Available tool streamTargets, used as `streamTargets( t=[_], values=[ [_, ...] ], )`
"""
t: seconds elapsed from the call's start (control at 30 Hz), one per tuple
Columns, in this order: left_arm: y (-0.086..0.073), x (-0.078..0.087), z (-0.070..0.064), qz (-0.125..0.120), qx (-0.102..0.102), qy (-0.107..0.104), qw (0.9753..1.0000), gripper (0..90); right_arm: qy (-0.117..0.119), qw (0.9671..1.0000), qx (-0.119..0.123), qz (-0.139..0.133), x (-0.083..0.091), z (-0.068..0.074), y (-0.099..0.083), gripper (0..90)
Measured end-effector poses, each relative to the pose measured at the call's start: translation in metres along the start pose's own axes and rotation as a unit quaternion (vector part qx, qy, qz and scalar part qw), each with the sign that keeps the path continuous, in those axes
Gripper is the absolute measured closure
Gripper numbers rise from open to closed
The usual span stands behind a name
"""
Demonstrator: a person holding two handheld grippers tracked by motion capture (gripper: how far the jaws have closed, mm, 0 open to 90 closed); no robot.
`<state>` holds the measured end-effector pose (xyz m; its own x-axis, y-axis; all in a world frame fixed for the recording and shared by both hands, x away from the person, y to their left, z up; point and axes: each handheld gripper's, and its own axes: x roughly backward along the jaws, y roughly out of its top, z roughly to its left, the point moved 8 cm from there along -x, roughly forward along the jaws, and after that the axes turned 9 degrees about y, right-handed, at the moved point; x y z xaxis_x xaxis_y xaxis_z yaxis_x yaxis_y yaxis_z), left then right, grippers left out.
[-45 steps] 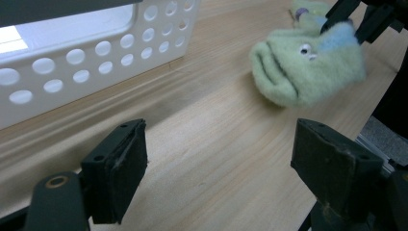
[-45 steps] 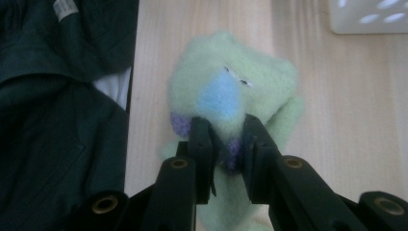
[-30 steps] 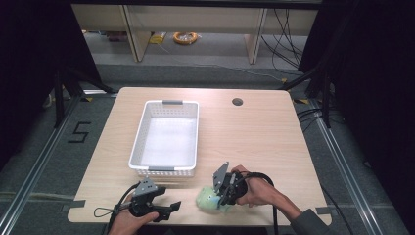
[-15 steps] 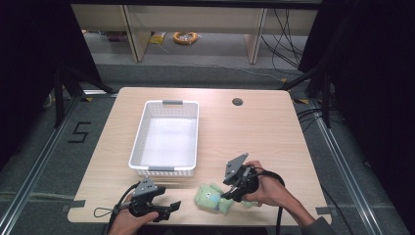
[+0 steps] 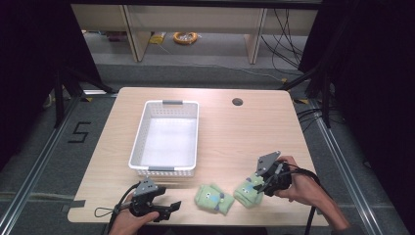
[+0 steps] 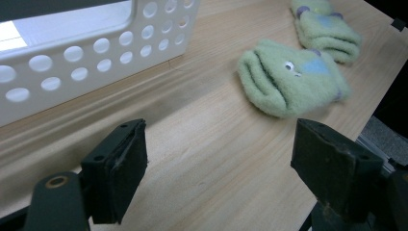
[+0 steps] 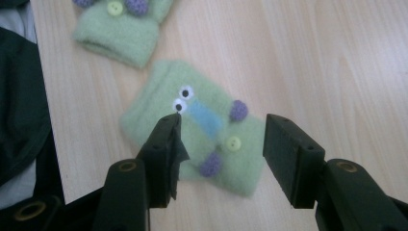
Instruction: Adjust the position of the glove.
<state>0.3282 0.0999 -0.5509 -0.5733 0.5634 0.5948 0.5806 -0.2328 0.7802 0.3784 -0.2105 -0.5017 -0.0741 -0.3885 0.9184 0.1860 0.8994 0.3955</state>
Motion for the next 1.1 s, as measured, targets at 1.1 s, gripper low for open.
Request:
streamTargets(
  t=[1.1],
  values=[
    [0.000,0.000,0.000,0.000,0.000,0.001,1.0000,19.6,0.027,0.9990,0.002,0.036,-0.033,-0.003,-0.006,43.2]
  ],
)
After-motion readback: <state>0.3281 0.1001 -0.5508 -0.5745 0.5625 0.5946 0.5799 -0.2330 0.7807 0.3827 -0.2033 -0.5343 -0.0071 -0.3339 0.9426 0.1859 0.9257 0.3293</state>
